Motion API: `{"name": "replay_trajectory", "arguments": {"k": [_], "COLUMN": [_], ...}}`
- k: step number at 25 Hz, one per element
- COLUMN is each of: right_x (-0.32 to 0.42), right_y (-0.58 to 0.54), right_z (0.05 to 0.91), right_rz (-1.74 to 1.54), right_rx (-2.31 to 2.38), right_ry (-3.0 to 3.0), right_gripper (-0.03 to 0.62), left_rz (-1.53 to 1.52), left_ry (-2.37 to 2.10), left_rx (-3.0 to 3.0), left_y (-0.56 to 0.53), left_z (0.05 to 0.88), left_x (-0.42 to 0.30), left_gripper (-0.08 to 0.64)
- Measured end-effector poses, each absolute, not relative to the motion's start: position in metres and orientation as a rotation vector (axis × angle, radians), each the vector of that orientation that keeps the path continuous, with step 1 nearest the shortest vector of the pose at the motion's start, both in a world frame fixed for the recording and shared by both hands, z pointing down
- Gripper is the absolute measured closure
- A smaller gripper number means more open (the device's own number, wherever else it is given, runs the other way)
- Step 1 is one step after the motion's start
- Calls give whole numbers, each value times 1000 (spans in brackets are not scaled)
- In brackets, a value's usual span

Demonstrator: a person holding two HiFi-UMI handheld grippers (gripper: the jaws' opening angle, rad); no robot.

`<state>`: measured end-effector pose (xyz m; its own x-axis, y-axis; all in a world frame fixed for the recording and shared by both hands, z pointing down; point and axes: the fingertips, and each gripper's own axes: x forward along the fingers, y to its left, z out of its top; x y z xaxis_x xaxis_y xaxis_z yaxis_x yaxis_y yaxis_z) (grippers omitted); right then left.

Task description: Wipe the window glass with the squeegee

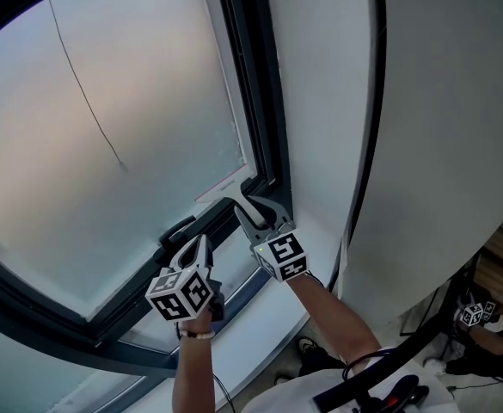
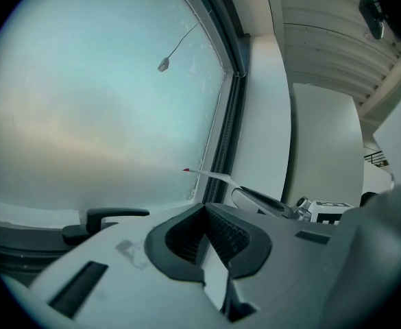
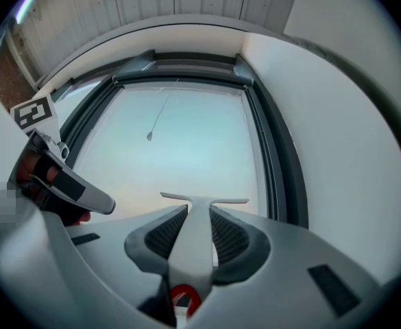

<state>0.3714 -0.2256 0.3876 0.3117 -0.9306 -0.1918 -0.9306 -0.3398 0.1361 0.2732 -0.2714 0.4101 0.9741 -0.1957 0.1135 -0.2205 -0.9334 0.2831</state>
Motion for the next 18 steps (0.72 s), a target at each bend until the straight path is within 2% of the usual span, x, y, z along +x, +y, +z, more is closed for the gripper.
{"name": "replay_trajectory", "arguments": {"k": [6,18], "right_x": [358,359], "right_y": [-239,-264], "right_z": [334,171], "right_rz": [-482,-795], "right_rx": [2550,2513], "right_ry": [-1865,-1959], "right_gripper": [505,505], "left_rz": [83,-162], "left_ry": [-301,-457], "left_rx": [2919,3110], "left_y": [-273,-300], "left_z": [368,220], "left_x": [265,278], "left_gripper": [560,560]}}
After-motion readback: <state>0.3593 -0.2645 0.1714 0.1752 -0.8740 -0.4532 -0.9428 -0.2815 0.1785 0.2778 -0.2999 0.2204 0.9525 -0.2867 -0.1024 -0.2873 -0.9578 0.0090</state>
